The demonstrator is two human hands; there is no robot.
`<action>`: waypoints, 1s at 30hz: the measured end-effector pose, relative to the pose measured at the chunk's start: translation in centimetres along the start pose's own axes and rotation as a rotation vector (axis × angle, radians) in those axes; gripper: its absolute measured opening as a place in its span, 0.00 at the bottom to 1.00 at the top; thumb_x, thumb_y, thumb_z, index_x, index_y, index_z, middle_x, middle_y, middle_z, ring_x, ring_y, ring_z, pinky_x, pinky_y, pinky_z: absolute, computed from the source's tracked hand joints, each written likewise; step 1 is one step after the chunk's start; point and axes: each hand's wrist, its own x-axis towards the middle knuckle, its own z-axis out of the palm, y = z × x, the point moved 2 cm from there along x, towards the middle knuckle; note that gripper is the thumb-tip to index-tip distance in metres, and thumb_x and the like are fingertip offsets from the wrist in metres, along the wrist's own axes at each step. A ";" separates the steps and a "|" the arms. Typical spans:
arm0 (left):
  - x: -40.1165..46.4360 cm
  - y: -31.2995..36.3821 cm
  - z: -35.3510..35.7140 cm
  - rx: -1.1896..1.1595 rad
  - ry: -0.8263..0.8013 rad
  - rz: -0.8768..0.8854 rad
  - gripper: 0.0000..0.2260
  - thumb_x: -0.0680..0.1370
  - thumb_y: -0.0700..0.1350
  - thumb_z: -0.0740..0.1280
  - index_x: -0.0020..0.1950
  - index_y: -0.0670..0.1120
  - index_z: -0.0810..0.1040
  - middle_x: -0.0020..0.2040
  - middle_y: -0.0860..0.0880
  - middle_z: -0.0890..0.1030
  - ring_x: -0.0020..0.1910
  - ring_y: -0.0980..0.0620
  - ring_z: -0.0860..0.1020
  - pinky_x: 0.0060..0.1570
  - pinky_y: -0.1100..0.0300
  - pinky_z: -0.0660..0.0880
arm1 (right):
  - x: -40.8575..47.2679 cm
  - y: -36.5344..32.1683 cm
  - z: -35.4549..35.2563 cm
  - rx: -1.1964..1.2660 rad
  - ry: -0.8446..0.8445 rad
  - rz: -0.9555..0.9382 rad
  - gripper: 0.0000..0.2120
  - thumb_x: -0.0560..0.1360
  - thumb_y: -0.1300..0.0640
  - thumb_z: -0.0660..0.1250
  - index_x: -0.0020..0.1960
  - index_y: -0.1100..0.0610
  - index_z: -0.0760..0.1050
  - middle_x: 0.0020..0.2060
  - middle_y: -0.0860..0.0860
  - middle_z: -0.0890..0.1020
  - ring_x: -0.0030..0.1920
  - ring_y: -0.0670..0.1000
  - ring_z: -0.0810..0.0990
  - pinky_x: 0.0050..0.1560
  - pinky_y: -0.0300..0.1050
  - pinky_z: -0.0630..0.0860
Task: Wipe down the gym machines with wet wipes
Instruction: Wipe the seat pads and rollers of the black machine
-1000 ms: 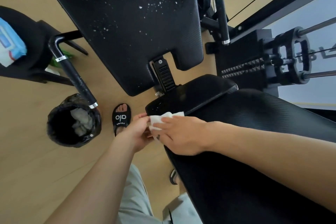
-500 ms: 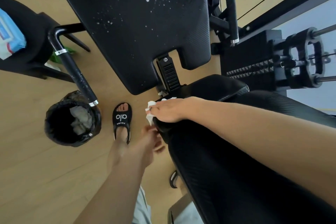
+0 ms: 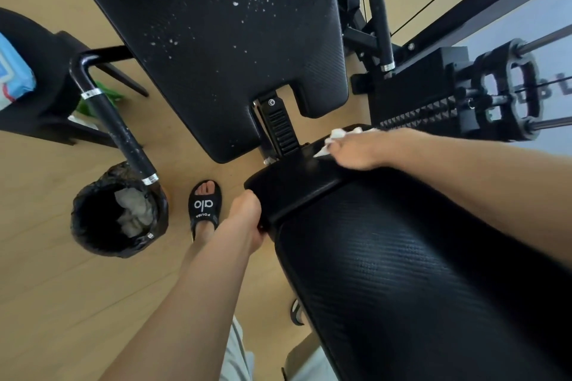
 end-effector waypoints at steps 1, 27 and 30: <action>0.1 0.0 0.0 0.007 0.008 0.009 0.11 0.84 0.48 0.57 0.56 0.46 0.77 0.53 0.42 0.83 0.56 0.44 0.81 0.62 0.49 0.77 | -0.9 -2.2 0.5 -0.021 -0.028 -0.092 0.26 0.82 0.44 0.43 0.75 0.47 0.65 0.73 0.58 0.67 0.70 0.65 0.69 0.71 0.69 0.64; 1.6 0.5 1.0 0.417 0.165 0.169 0.23 0.83 0.49 0.51 0.80 0.52 0.60 0.71 0.44 0.72 0.67 0.38 0.72 0.68 0.39 0.70 | -8.3 0.7 1.9 0.157 0.026 -0.140 0.20 0.86 0.53 0.46 0.73 0.56 0.66 0.69 0.56 0.72 0.68 0.62 0.74 0.71 0.61 0.68; 0.8 0.8 1.2 0.433 0.201 0.175 0.22 0.84 0.48 0.51 0.79 0.51 0.61 0.71 0.43 0.72 0.68 0.38 0.72 0.69 0.40 0.69 | -9.5 5.2 1.0 0.034 0.039 0.028 0.24 0.87 0.51 0.42 0.79 0.53 0.64 0.79 0.55 0.65 0.79 0.59 0.63 0.79 0.53 0.57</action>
